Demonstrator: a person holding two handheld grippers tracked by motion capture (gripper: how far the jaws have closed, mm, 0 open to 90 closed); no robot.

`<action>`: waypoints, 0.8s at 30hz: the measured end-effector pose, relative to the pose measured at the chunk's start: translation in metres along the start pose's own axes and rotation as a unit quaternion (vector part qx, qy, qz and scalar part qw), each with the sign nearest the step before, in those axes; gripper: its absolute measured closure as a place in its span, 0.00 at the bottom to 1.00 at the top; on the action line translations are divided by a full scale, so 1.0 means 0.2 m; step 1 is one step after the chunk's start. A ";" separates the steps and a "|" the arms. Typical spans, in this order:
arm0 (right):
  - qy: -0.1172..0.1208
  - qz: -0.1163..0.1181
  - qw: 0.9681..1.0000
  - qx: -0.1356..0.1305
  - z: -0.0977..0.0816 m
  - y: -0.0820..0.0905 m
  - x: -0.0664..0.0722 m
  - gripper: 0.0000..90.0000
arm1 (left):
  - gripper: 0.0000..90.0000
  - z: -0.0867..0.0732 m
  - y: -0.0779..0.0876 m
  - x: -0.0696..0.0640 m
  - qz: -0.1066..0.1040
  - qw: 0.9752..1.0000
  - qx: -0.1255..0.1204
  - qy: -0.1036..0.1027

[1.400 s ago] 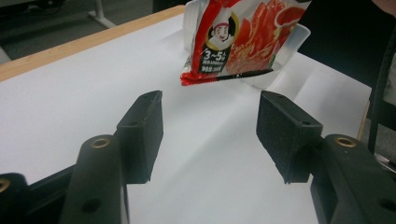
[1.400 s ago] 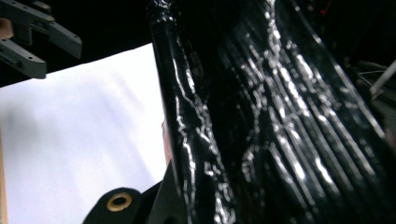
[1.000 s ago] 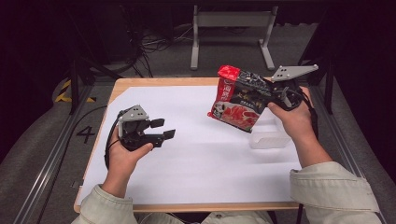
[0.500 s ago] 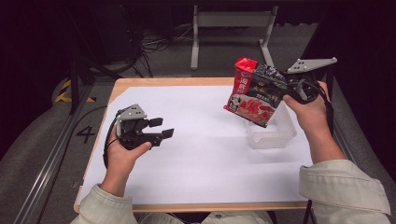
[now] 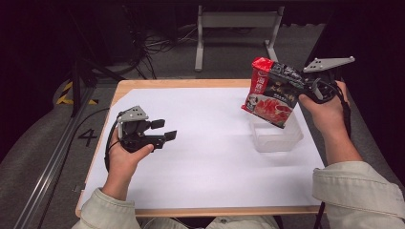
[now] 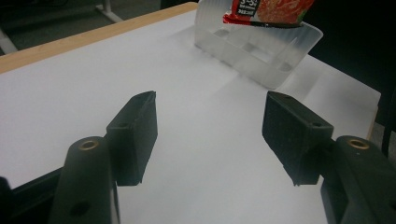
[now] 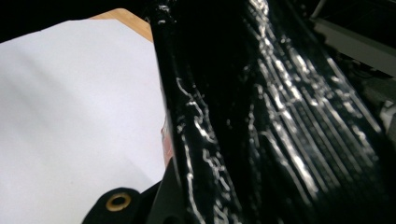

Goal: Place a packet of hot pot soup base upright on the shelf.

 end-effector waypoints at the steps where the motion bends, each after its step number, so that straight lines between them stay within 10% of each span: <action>1: 0.000 -0.003 1.000 0.001 0.00 0.00 -0.01 0.94 | 0.41 0.00 0.00 0.00 0.000 1.000 0.002 -0.002; 24: 0.012 -0.017 1.000 0.021 -0.07 0.04 -0.14 0.93 | 0.39 -0.01 0.00 0.01 -0.001 1.000 0.002 0.004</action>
Point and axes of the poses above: each handheld gripper's, and its own axes: y roughly backward along the jaws, z roughly out of its top, x roughly to its left, the point moved 9 cm from there along -y, roughly forward along the jaws, and after that the axes turned 11 degrees about -y, right-handed, at the moved point
